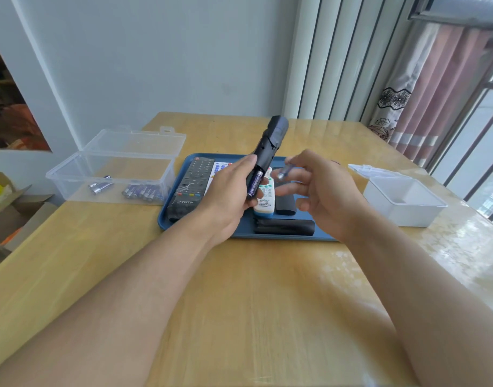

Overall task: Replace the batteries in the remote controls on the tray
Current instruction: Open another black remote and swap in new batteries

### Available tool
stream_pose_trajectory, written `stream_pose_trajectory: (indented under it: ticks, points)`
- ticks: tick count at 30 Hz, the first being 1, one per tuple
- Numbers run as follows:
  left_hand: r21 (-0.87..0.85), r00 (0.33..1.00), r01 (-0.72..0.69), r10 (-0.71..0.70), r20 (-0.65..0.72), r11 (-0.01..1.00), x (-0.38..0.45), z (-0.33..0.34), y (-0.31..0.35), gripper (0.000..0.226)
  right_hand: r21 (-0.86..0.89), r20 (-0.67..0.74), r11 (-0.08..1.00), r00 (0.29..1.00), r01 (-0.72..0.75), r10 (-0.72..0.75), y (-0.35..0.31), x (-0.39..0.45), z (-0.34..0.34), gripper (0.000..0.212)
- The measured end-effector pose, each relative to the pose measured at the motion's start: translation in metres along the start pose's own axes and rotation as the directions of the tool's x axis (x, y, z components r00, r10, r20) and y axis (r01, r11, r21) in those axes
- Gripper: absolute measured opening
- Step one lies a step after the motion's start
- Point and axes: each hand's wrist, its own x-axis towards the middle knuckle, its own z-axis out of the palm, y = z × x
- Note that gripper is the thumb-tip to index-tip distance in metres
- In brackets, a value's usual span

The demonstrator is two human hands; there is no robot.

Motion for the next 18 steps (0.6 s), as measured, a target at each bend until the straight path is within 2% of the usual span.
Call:
stream_pose_trajectory:
  ticks: [3, 5, 6, 7, 8, 9, 10, 11, 14, 18]
  points:
    - [-0.093, 0.998, 0.061, -0.061, -0.002, 0.994, 0.0, 0.0, 0.001, 0.024, 0.238, 0.087, 0.961, 0.988, -0.143, 0.125, 0.001, 0.002, -0.002, 0.009]
    - [-0.095, 0.999, 0.051, -0.05, 0.008, 0.994, 0.0, 0.0, 0.001, 0.024, 0.215, 0.15, 0.962, 0.979, -0.167, 0.137, 0.003, 0.003, -0.003, 0.012]
    - [-0.086, 0.999, 0.044, -0.043, 0.014, 0.995, 0.0, 0.0, 0.001, 0.026, 0.111, 0.14, 0.986, 0.984, -0.123, 0.107, 0.005, 0.003, -0.003, 0.016]
    - [-0.075, 0.999, 0.04, -0.039, 0.018, 0.996, -0.001, 0.0, 0.002, 0.027, -0.089, 0.106, 0.996, 0.994, -0.006, 0.015, 0.008, 0.003, -0.002, 0.019]
    - [-0.066, 0.999, 0.039, -0.037, 0.018, 0.997, -0.001, 0.0, 0.002, 0.028, -0.356, 0.084, 0.921, 0.987, 0.158, -0.137, 0.011, 0.002, -0.001, 0.017]
    - [-0.057, 0.999, 0.039, -0.039, 0.015, 0.998, -0.002, 0.001, 0.001, 0.029, -0.583, 0.11, 0.752, 0.947, 0.308, -0.302, 0.014, 0.001, 0.001, 0.012]
    - [-0.049, 0.999, 0.042, -0.041, 0.008, 0.998, -0.001, 0.001, 0.0, 0.03, -0.697, 0.165, 0.589, 0.891, 0.408, -0.423, 0.018, 0.003, 0.002, 0.007]
    - [-0.048, 0.999, 0.046, -0.046, 0.001, 0.998, -0.001, 0.001, 0.0, 0.032, -0.725, 0.206, 0.51, 0.852, 0.463, -0.481, 0.021, 0.005, 0.002, 0.005]
    - [-0.118, 0.998, 0.062, -0.059, 0.029, 0.991, -0.003, 0.002, 0.001, 0.033, -0.707, 0.238, 0.451, 0.785, 0.544, -0.572, 0.027, 0.009, 0.0, 0.005]
    - [-0.251, 0.986, 0.115, -0.079, 0.149, 0.961, -0.005, 0.0, 0.003, 0.037, -0.677, 0.261, 0.41, 0.72, 0.611, -0.642, 0.027, 0.01, -0.001, 0.011]
